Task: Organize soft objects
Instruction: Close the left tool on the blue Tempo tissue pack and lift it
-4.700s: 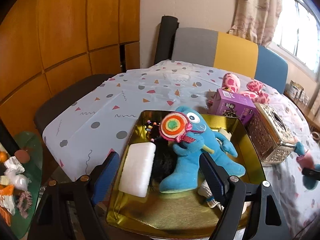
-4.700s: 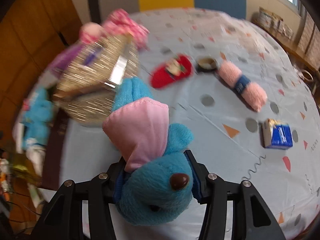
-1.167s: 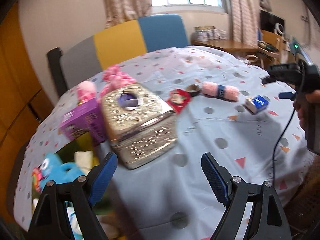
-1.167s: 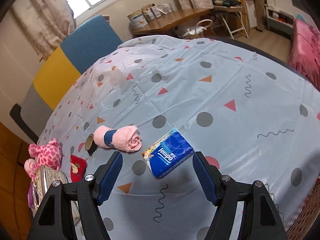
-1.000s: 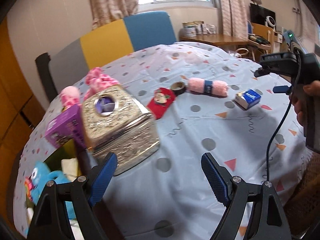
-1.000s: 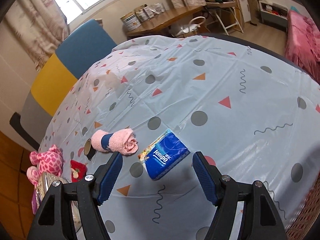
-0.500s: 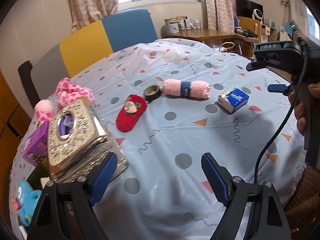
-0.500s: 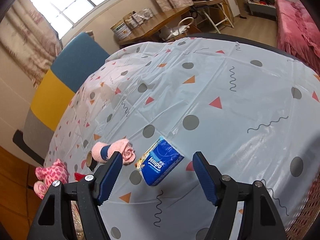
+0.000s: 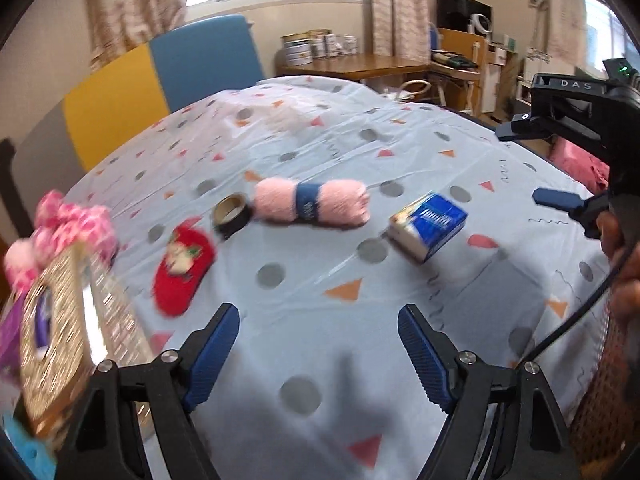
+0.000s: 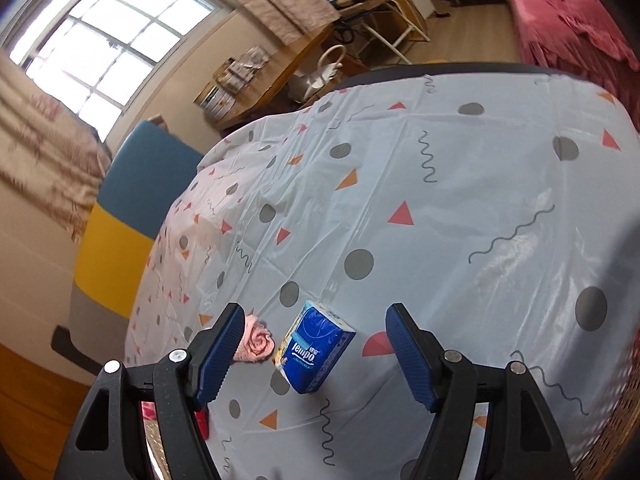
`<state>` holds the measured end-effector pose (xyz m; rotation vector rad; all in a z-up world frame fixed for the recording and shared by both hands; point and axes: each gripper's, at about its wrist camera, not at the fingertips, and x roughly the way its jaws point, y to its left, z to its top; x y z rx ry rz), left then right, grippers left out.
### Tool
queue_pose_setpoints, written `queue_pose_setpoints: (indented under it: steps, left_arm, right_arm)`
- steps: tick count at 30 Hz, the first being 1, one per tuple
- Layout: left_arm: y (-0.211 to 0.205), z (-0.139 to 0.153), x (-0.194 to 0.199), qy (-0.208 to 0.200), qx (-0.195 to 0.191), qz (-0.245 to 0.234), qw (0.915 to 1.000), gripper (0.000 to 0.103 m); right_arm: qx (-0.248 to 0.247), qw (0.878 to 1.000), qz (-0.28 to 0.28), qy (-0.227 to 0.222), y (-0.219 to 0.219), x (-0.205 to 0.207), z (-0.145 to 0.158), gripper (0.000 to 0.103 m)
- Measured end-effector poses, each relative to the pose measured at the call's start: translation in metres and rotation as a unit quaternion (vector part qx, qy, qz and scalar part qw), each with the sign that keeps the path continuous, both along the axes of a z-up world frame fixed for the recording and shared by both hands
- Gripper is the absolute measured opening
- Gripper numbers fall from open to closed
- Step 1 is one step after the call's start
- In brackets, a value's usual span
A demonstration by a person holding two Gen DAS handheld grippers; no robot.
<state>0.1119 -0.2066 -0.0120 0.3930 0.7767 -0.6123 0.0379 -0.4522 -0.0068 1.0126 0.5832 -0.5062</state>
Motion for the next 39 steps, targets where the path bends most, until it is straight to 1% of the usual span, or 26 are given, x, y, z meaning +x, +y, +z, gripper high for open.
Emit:
queue_pose_setpoints:
  steps: [4, 7, 9, 11, 17, 19, 21, 23, 24, 25, 26, 27, 28, 29, 33, 36, 39]
  left_arm:
    - [-0.032, -0.002, 0.009, 0.002, -0.007, -0.044, 0.999, 0.082]
    - [-0.061, -0.003, 0.012, -0.017, 0.002, -0.09, 0.9958, 0.082]
    - [-0.078, -0.004, 0.014, -0.027, 0.009, -0.111, 0.9934, 0.082]
    - [-0.096, -0.007, 0.019, -0.02, 0.012, -0.132, 0.991, 0.082]
    - [-0.142, -0.025, 0.026, -0.028, 0.04, -0.173, 0.9837, 0.082]
    - [-0.149, -0.029, 0.028, -0.03, 0.032, -0.183, 0.9821, 0.082]
    - [-0.157, -0.035, 0.032, -0.019, 0.038, -0.178, 0.983, 0.082]
    - [-0.161, -0.038, 0.035, 0.003, 0.022, -0.18, 0.9835, 0.082]
    - [-0.163, -0.042, 0.035, 0.006, 0.022, -0.179, 0.9835, 0.081]
    - [-0.165, -0.045, 0.035, 0.007, 0.028, -0.179, 0.9833, 0.072]
    - [-0.167, -0.052, 0.036, 0.017, 0.036, -0.182, 0.9826, 0.068]
    - [-0.168, -0.058, 0.037, 0.028, 0.041, -0.181, 0.9822, 0.063]
    - [-0.166, -0.062, 0.037, 0.027, 0.043, -0.178, 0.9827, 0.061]
    - [-0.162, -0.061, 0.034, 0.026, 0.032, -0.177, 0.9833, 0.06]
    - [-0.134, -0.058, 0.021, 0.047, 0.008, -0.17, 0.9842, 0.059]
    - [-0.102, -0.055, 0.012, 0.056, 0.002, -0.136, 0.9891, 0.059]
    - [-0.055, -0.055, -0.001, 0.06, 0.003, -0.084, 0.9947, 0.059]
  right_arm:
    - [0.02, 1.0, 0.001, -0.006, -0.003, 0.001, -0.004, 0.075]
    - [0.025, 1.0, 0.0, -0.014, -0.004, -0.001, -0.004, 0.075]
    - [0.028, 0.999, -0.001, -0.022, -0.005, -0.003, -0.004, 0.075]
    - [0.032, 0.999, -0.001, -0.026, -0.006, -0.003, -0.005, 0.075]
    - [0.051, 0.998, 0.009, -0.039, -0.006, -0.001, -0.008, 0.075]
    - [0.056, 0.998, -0.01, -0.038, -0.01, -0.006, -0.009, 0.077]
    - [0.067, 0.996, -0.02, -0.046, -0.015, -0.011, -0.012, 0.077]
    - [0.071, 0.996, -0.024, -0.049, -0.016, -0.012, -0.013, 0.077]
    - [0.071, 0.996, -0.024, -0.052, -0.016, -0.013, -0.012, 0.077]
    - [0.068, 0.996, -0.024, -0.054, -0.016, -0.013, -0.012, 0.077]
    - [0.066, 0.996, -0.025, -0.053, -0.016, -0.013, -0.011, 0.077]
    - [0.066, 0.996, -0.024, -0.052, -0.016, -0.012, -0.011, 0.077]
    - [0.067, 0.996, -0.023, -0.05, -0.016, -0.012, -0.011, 0.077]
    - [0.068, 0.996, -0.022, -0.048, -0.016, -0.011, -0.012, 0.077]
    - [0.072, 0.996, -0.019, -0.045, -0.016, -0.008, -0.015, 0.077]
    - [0.068, 0.997, -0.011, -0.041, -0.014, -0.007, -0.014, 0.077]
    - [0.072, 0.997, 0.02, -0.029, -0.008, 0.003, -0.016, 0.077]
